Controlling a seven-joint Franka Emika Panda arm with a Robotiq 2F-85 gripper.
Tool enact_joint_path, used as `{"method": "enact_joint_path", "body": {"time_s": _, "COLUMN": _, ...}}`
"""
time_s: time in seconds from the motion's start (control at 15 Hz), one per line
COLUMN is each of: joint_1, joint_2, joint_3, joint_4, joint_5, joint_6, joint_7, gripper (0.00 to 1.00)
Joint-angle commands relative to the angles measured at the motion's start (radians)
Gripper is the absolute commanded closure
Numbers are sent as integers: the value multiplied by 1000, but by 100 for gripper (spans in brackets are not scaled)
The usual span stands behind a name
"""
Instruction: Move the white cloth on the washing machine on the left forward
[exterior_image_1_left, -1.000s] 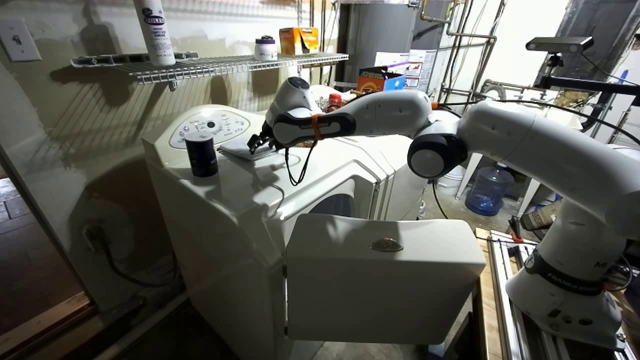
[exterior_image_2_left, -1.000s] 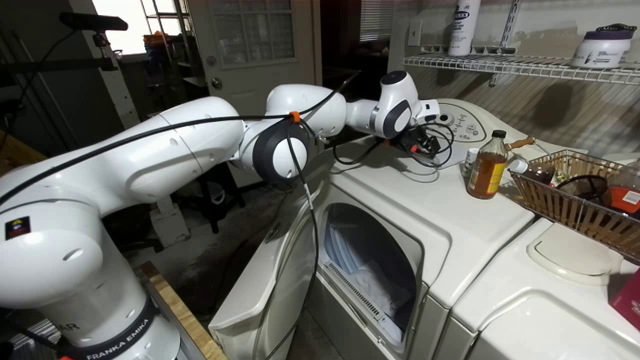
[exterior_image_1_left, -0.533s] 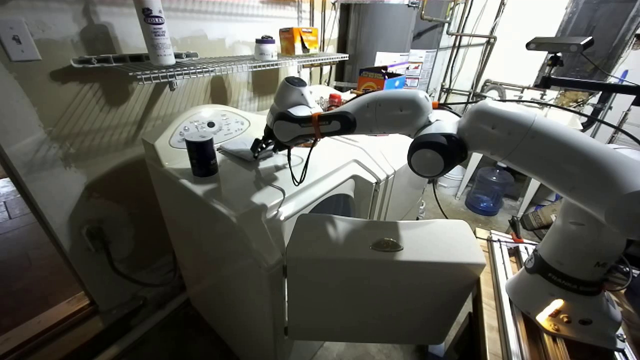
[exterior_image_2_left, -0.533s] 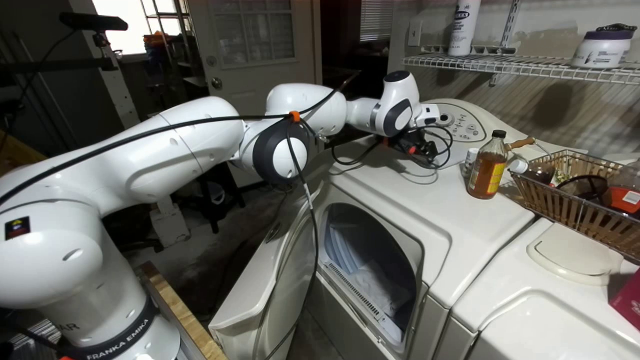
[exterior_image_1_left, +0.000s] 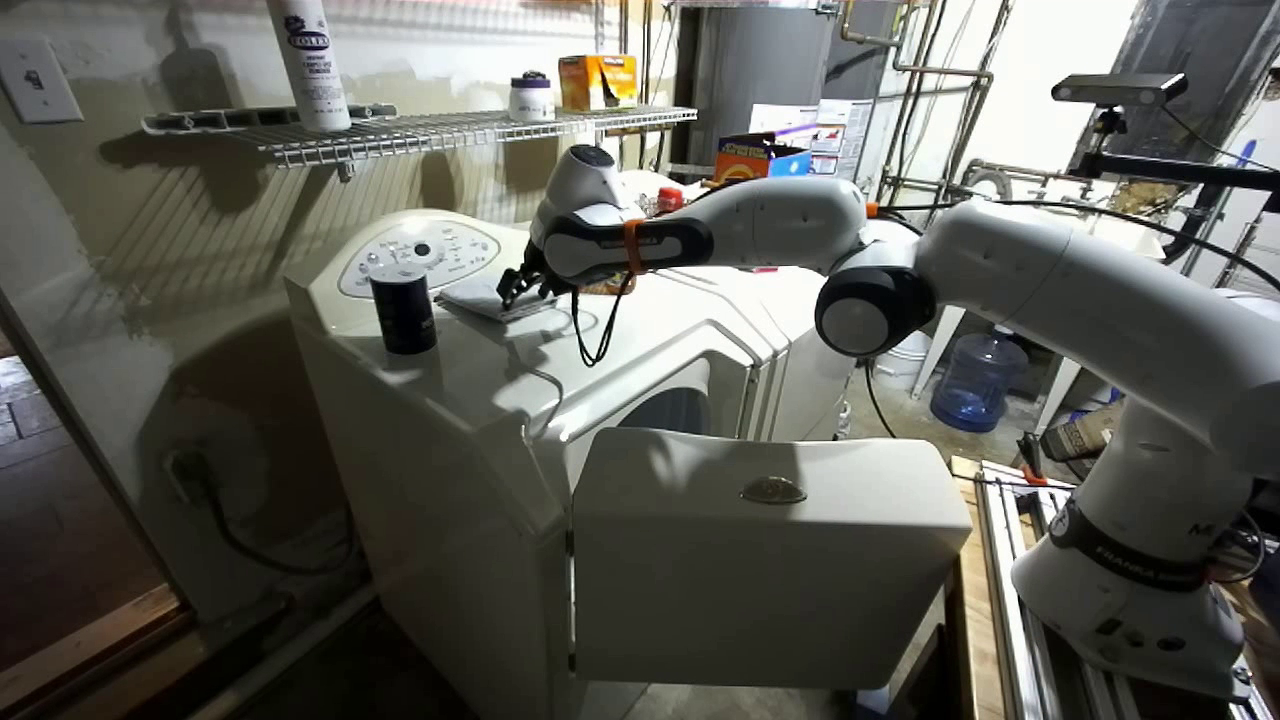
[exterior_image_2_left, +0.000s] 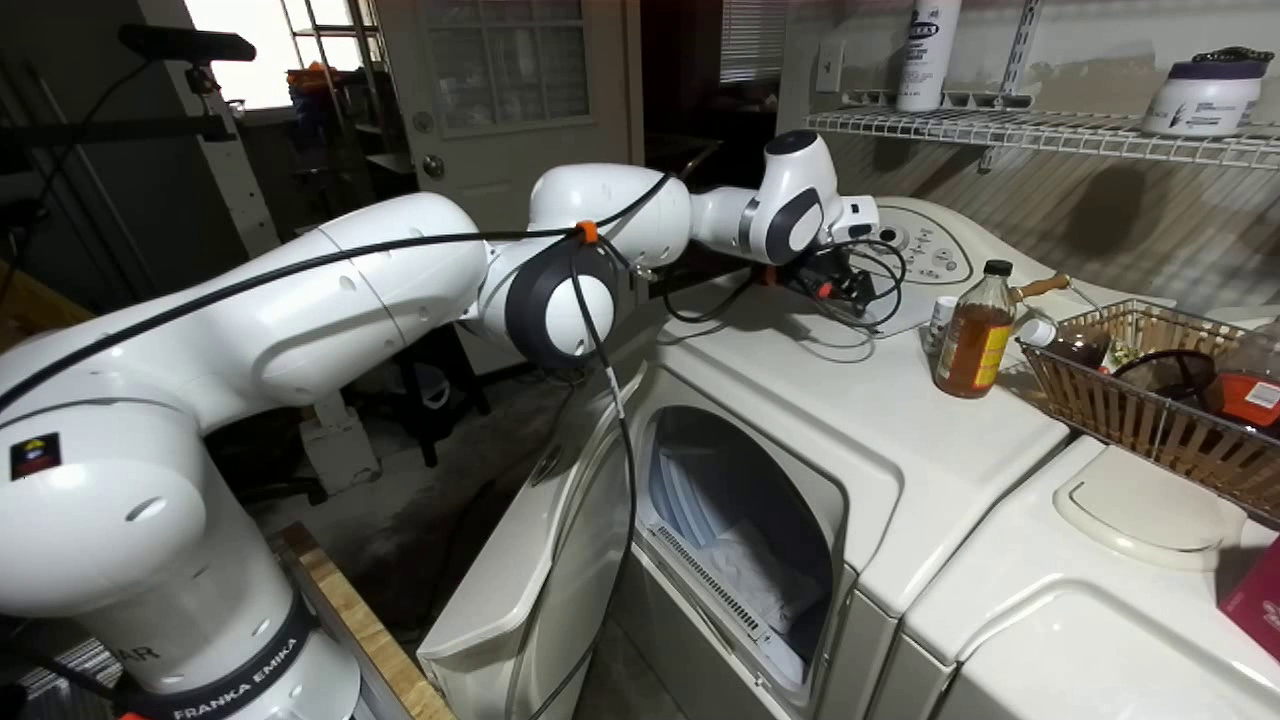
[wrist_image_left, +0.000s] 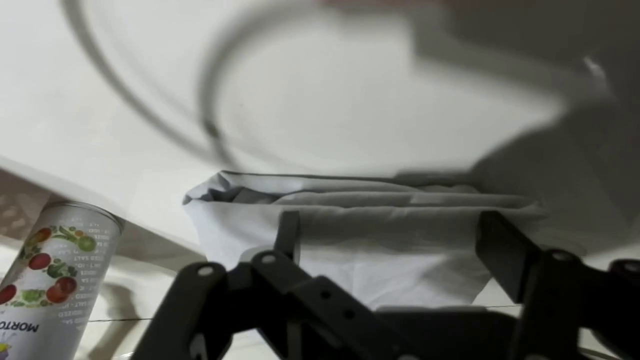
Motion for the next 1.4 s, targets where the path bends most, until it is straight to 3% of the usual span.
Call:
{"method": "enact_joint_path", "body": {"time_s": 0.0, "joint_1": -7, "joint_2": 18, "joint_3": 3, "joint_4": 23, "joint_5": -1, "joint_6": -7, "joint_7": -8, "gripper": 38}}
{"method": "enact_joint_path", "body": {"time_s": 0.33, "joint_1": -6, "joint_2": 24, "joint_3": 4, "joint_4": 24, "joint_5": -1, "joint_6": -9, "joint_7": -9, "gripper": 74}}
{"method": "enact_joint_path", "body": {"time_s": 0.47, "joint_1": -5, "joint_2": 26, "joint_3": 5, "joint_4": 24, "joint_5": 0, "joint_6": -10, "joint_7": -8, "gripper": 75}}
{"method": "enact_joint_path", "body": {"time_s": 0.6, "joint_1": -5, "joint_2": 27, "joint_3": 4, "joint_4": 24, "joint_5": -1, "joint_6": -9, "joint_7": -7, "gripper": 83}}
{"method": "enact_joint_path", "body": {"time_s": 0.67, "joint_1": -5, "joint_2": 28, "joint_3": 4, "joint_4": 24, "joint_5": -1, "joint_6": -8, "joint_7": -7, "gripper": 80}}
{"method": "enact_joint_path", "body": {"time_s": 0.87, "joint_1": -5, "joint_2": 28, "joint_3": 2, "joint_4": 24, "joint_5": -2, "joint_6": -8, "joint_7": -5, "gripper": 99}}
{"method": "enact_joint_path", "body": {"time_s": 1.33, "joint_1": 3, "joint_2": 19, "joint_3": -3, "joint_4": 18, "joint_5": -3, "joint_6": -29, "joint_7": 14, "gripper": 100}}
